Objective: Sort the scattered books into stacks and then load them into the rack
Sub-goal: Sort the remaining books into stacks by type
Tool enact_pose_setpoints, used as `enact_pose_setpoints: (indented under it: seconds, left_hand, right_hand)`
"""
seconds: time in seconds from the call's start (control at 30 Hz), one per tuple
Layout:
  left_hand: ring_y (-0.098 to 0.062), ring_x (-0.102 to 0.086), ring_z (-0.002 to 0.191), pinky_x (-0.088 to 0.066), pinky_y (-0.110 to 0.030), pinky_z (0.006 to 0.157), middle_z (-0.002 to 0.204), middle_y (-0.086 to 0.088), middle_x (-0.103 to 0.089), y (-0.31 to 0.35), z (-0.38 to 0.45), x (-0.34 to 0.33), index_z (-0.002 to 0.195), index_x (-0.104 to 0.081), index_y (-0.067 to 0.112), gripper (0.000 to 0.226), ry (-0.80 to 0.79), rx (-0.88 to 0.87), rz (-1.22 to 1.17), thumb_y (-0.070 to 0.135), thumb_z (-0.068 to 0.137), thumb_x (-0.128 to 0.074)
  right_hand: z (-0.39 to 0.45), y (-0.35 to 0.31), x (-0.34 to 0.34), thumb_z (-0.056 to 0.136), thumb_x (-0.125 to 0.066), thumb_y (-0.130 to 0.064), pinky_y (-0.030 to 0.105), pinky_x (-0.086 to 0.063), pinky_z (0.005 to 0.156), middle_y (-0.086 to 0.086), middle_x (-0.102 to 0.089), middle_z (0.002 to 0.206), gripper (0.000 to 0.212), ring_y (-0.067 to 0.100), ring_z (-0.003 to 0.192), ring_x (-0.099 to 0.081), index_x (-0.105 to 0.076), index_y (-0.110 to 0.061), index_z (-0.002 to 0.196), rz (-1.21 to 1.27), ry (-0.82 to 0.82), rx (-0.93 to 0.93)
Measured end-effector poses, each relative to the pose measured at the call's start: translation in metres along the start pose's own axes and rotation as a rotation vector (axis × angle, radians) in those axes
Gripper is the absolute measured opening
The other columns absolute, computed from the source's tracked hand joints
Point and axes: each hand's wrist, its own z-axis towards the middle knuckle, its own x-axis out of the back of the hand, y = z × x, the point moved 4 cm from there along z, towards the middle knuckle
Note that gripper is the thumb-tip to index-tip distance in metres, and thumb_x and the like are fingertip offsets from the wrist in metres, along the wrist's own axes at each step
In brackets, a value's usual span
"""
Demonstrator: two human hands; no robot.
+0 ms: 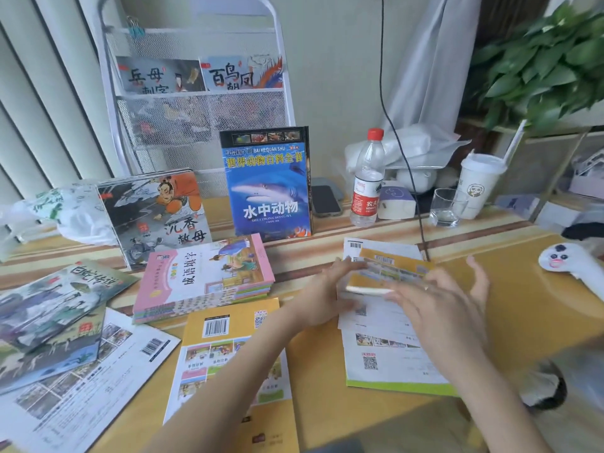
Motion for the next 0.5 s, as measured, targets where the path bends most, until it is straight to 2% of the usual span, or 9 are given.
enact_pose_setpoints:
  seconds: [0.07,0.13,0.2,0.23,0.27,0.37,0.43,0.47,0.5]
  left_hand:
    - [-0.004,-0.022,0.141,-0.026,-0.028,0.114,0.147,0.001,-0.043,0.008,0.003,0.011,0.123,-0.061,0.023,0.051,0.187,-0.027,-0.147,0.019,0.075,-0.077]
    - [0.002,-0.04,0.131,-0.039,-0.016,0.1,0.132,0.003,-0.059,0.023,0.004,0.022,0.105,-0.072,0.016,0.033,0.331,-0.04,-0.294,0.023,0.074,-0.079]
    - [0.004,-0.062,0.089,-0.045,-0.008,0.072,0.094,0.001,-0.073,0.042,0.0,0.031,0.09,-0.074,0.005,0.015,0.472,-0.033,-0.447,0.014,0.078,-0.076]
    - [0.0,-0.062,0.072,-0.046,-0.011,0.064,0.079,0.003,-0.071,0.048,-0.004,0.037,0.082,-0.073,0.007,0.005,0.56,-0.006,-0.521,0.012,0.08,-0.074]
    - [-0.004,-0.061,0.066,-0.048,-0.014,0.061,0.073,0.006,-0.069,0.048,-0.008,0.043,0.078,-0.071,0.013,0.004,0.667,0.048,-0.601,0.012,0.082,-0.072]
    - [-0.014,-0.069,0.087,-0.056,-0.03,0.081,0.092,0.002,-0.073,0.026,-0.023,0.064,0.09,-0.065,0.021,0.007,0.924,0.266,-0.971,0.024,0.086,-0.069]
    - [-0.023,-0.067,0.101,-0.053,-0.042,0.092,0.105,-0.003,-0.071,0.008,-0.036,0.079,0.099,-0.063,0.02,0.013,1.045,0.332,-1.121,0.028,0.089,-0.065]
    - [-0.025,-0.066,0.104,-0.052,-0.042,0.093,0.106,-0.003,-0.07,0.003,-0.044,0.088,0.101,-0.062,0.021,0.012,1.102,0.339,-1.116,0.027,0.091,-0.061]
    - [-0.023,-0.064,0.107,-0.051,-0.04,0.094,0.107,-0.001,-0.069,-0.001,-0.053,0.096,0.104,-0.061,0.022,0.012,1.169,0.343,-1.046,0.026,0.093,-0.059]
  right_hand:
    - [0.018,-0.01,0.021,0.086,-0.047,-0.04,0.059,-0.017,0.105,-0.012,-0.071,0.074,0.027,0.021,0.084,-0.056,-0.071,-0.03,0.083,-0.013,0.161,0.064]
    - [0.034,-0.02,0.036,0.088,-0.052,-0.037,0.061,-0.014,0.106,-0.013,-0.071,0.088,0.021,0.019,0.094,-0.052,-0.071,-0.028,0.085,-0.003,0.284,0.123]
    - [0.052,-0.021,0.038,0.089,-0.057,-0.038,0.063,-0.008,0.107,-0.01,-0.068,0.108,0.018,0.02,0.108,-0.049,-0.072,-0.03,0.093,0.027,0.383,0.09]
    - [0.061,-0.018,0.037,0.089,-0.057,-0.04,0.063,-0.004,0.107,-0.007,-0.062,0.122,0.021,0.02,0.119,-0.045,-0.069,-0.033,0.105,0.04,0.432,0.03]
    - [0.069,-0.013,0.032,0.088,-0.058,-0.044,0.062,-0.002,0.108,-0.003,-0.052,0.136,0.032,0.021,0.129,-0.037,-0.061,-0.035,0.119,0.076,0.451,-0.048]
    - [0.084,-0.007,0.003,0.082,-0.064,-0.044,0.052,-0.017,0.114,0.001,-0.022,0.154,0.072,0.016,0.141,-0.021,-0.027,-0.034,0.143,0.543,0.249,-0.262]
    - [0.076,-0.023,-0.037,0.082,-0.069,-0.036,0.035,-0.027,0.111,-0.002,-0.027,0.152,0.077,0.008,0.134,-0.03,-0.023,-0.033,0.144,0.983,-0.071,-0.476]
    - [0.069,-0.038,-0.056,0.083,-0.069,-0.033,0.034,-0.034,0.107,-0.002,-0.035,0.147,0.071,0.01,0.13,-0.038,-0.028,-0.035,0.141,1.132,-0.219,-0.576]
    - [0.064,-0.052,-0.07,0.083,-0.07,-0.029,0.036,-0.041,0.101,0.0,-0.045,0.138,0.063,0.015,0.123,-0.046,-0.035,-0.035,0.136,1.219,-0.253,-0.648]
